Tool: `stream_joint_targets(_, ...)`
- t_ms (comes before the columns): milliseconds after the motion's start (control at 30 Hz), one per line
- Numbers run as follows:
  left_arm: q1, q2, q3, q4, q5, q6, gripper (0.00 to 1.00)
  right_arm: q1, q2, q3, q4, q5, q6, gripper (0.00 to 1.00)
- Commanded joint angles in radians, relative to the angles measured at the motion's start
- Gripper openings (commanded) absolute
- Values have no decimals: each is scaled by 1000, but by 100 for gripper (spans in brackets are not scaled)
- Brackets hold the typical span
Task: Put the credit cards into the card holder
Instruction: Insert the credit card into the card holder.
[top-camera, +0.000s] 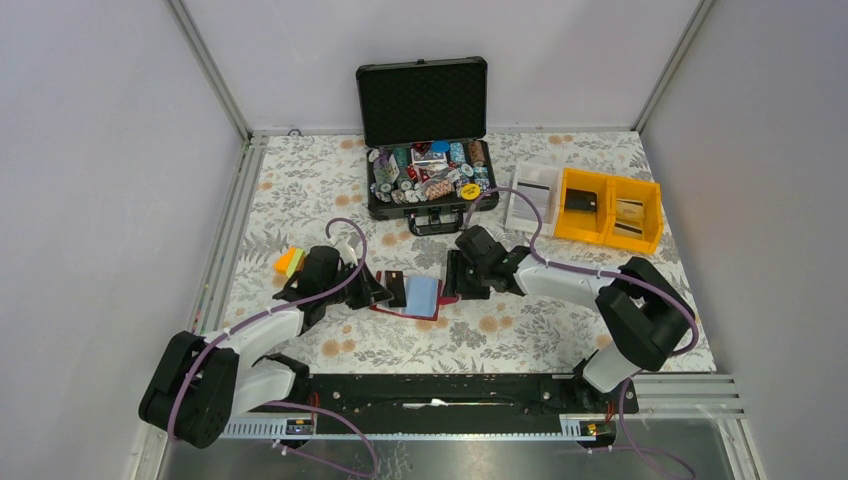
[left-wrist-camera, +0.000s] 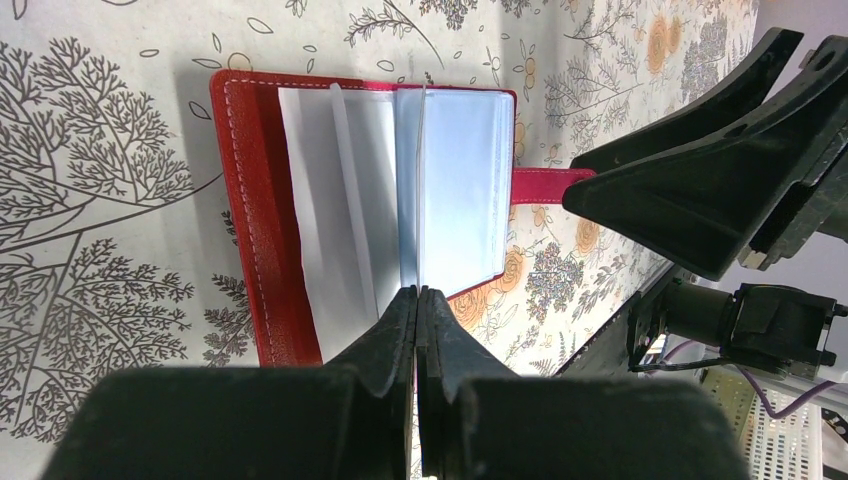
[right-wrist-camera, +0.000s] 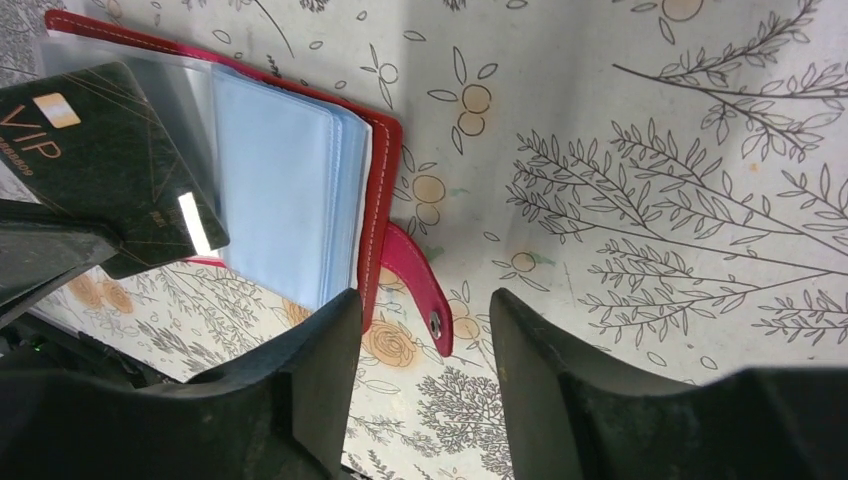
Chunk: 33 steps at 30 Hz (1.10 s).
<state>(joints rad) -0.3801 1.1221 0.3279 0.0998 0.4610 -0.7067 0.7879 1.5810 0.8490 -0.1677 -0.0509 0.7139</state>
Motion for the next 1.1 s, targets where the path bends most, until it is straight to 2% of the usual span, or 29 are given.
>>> stream_joint_targets(0, 3, 6, 39, 19, 4, 22, 0, -4, -25, -11, 14, -12, 36, 51)
stream_joint_targets(333, 3, 22, 35, 44, 29, 22, 0, -7, 9, 34, -28, 44, -46, 0)
stream_joint_targets(700, 4, 80, 31, 101, 85, 5, 0, -59, 71, 76, -40, -50, -165, 0)
stream_joint_targets(1067, 3, 141, 25, 106, 54, -50, 0, -63, 93, 84, -40, -54, -150, 0)
